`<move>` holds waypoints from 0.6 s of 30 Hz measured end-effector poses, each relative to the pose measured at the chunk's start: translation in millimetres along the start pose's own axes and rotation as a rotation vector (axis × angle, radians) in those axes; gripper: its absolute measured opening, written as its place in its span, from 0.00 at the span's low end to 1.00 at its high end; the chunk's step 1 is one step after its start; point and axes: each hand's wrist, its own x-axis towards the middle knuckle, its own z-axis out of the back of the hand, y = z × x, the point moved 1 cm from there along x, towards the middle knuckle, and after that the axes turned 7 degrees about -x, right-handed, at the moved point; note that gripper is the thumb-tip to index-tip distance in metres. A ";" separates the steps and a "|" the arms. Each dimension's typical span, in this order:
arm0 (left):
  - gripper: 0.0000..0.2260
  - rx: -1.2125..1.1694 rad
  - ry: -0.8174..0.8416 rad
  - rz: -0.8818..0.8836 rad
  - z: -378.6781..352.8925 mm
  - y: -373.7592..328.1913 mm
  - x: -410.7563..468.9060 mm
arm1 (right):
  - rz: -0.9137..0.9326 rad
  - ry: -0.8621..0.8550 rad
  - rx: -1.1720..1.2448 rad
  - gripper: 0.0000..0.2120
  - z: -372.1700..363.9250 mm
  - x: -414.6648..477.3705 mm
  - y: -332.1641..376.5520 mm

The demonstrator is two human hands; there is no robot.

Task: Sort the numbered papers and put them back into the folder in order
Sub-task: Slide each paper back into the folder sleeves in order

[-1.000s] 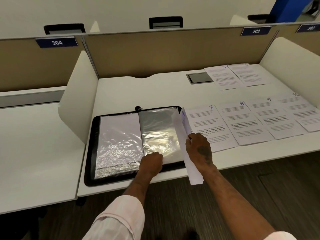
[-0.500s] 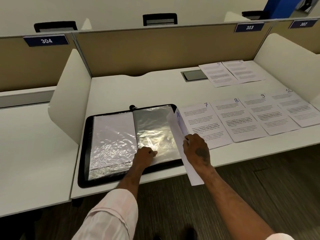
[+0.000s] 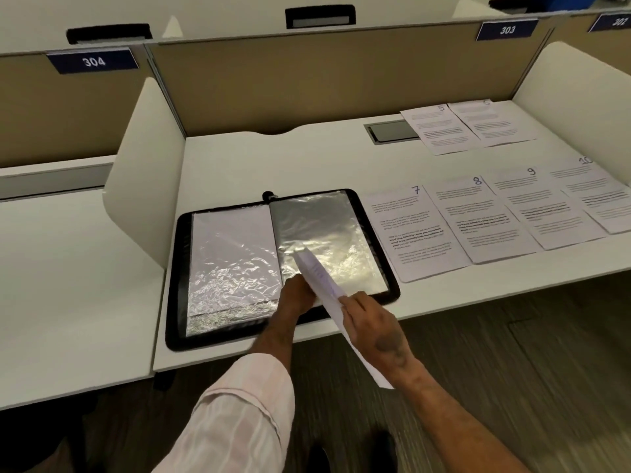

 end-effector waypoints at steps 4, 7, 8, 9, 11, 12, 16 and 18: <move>0.12 -0.108 -0.073 0.064 5.2 -0.3 -0.2 | 0.024 0.084 0.044 0.15 -2.8 -15.1 2.5; 0.11 -0.155 -0.118 0.066 7.5 1.2 -6.3 | 0.039 0.145 -0.003 0.20 1.8 -22.4 -4.3; 0.12 -0.157 -0.138 0.057 7.7 2.3 -8.4 | 0.048 0.162 -0.025 0.20 3.6 -24.7 -6.8; 0.12 -0.154 -0.160 0.042 7.3 2.7 -10.0 | 0.057 0.179 -0.048 0.20 6.6 -26.6 -9.6; 0.12 -0.131 -0.179 0.023 5.6 3.6 -11.3 | 0.080 0.215 -0.100 0.21 12.4 -29.2 -14.7; 0.12 -0.127 -0.185 0.010 4.9 3.8 -12.3 | 0.091 0.234 -0.130 0.21 15.8 -30.2 -16.6; 0.14 -0.215 -0.208 -0.015 3.4 3.7 -20.3 | 0.113 0.307 -0.221 0.21 27.1 -32.1 -19.3; 0.11 -0.271 -0.230 -0.008 3.8 3.7 -23.1 | 0.128 0.340 -0.248 0.20 28.1 -34.1 -20.4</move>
